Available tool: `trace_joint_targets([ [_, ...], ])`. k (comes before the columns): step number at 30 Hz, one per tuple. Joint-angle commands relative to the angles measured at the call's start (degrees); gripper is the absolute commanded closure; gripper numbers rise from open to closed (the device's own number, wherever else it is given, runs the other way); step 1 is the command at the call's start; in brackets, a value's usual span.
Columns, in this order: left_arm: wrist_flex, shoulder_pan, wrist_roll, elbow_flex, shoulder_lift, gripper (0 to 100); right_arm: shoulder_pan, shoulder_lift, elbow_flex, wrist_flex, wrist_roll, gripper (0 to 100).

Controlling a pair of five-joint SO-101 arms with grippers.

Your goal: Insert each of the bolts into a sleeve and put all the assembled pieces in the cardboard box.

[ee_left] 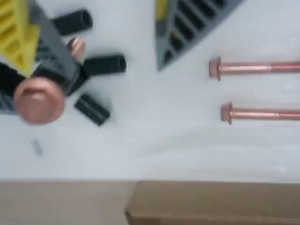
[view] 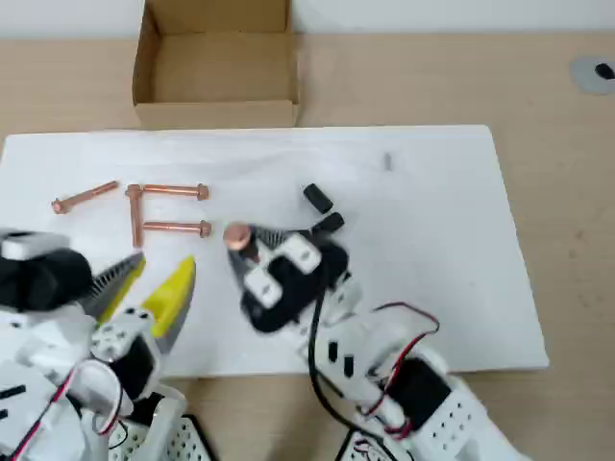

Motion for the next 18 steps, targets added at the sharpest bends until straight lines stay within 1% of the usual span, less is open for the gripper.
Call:
trace_joint_targets([
  [1,-0.4,-4.7,1.1,-4.3,6.5,81,4.6,14.3,-15.7,-1.6,-0.5,98.8],
  [4,-0.6,-9.1,-1.1,-2.1,10.6,81,8.4,27.5,-26.4,-1.6,-0.6,98.8],
  [9,-4.9,-14.8,-6.4,5.5,12.4,81,13.3,47.8,-42.2,-1.6,-0.7,98.8],
  [14,-13.7,-19.5,-6.4,16.4,12.6,81,17.4,68.0,-57.8,-1.6,-0.7,98.8],
  [18,-19.7,-20.0,-5.2,22.2,12.4,81,20.2,83.6,-73.3,-1.6,-0.7,98.8],
])
